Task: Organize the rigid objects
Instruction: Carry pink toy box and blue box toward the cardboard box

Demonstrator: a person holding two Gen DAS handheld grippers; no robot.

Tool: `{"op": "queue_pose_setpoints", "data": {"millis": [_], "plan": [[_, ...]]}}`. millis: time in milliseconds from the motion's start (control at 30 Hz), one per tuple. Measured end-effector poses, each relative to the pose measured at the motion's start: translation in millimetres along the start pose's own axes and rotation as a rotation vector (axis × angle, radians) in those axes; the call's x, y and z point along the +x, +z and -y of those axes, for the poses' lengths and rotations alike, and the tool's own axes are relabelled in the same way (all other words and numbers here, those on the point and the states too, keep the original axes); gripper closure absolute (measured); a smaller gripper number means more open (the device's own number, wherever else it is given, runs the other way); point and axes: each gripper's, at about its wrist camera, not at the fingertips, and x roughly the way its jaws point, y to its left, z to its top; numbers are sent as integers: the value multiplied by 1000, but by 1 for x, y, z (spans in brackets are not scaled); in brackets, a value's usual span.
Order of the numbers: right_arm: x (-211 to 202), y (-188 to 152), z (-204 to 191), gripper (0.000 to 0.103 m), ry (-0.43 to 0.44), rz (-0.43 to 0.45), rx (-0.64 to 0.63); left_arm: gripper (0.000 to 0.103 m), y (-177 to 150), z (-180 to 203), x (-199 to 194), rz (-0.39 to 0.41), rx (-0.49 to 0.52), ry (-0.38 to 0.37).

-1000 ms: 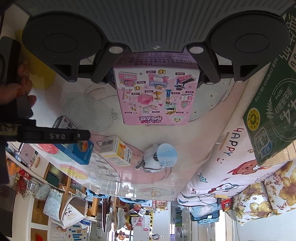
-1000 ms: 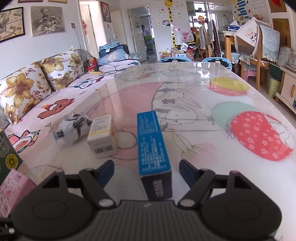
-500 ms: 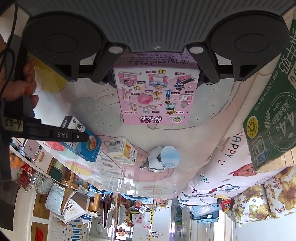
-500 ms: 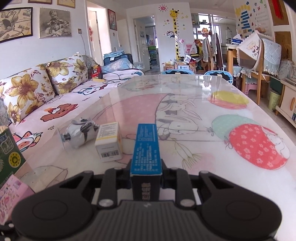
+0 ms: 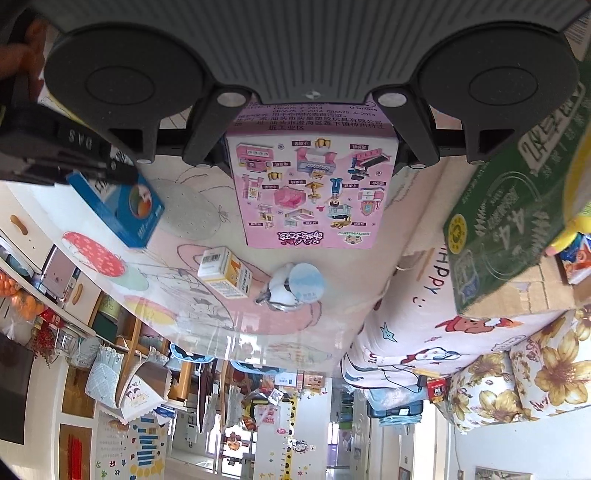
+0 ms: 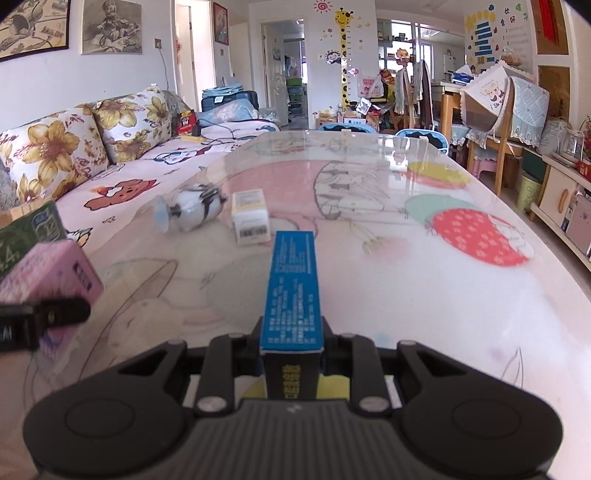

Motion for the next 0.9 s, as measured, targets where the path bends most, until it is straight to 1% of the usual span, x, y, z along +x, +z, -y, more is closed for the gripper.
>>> {"op": "queue_pose_setpoints", "data": {"millis": [100,200,400,533,667,833,900], "plan": [[-8,-2,-7,80,12,-16,7,15,2,-2,-7,26,11,14],[-17,-3,-17,80,21,-24,-14,15,4,-6,-15,53,10,24],[-33,10,-38,80,64,1,-43,15,11,-21,-25,97,-49,36],[-44,28,-57,80,127,33,-48,15,16,-29,-31,124,-93,53],[-54,40,-81,80,220,49,-68,15,21,-38,-39,146,-142,84],[-62,50,-119,80,336,64,-104,15,23,-57,-43,153,-209,165],[-67,54,-135,80,385,73,-122,14,26,-64,-43,160,-234,222]]}}
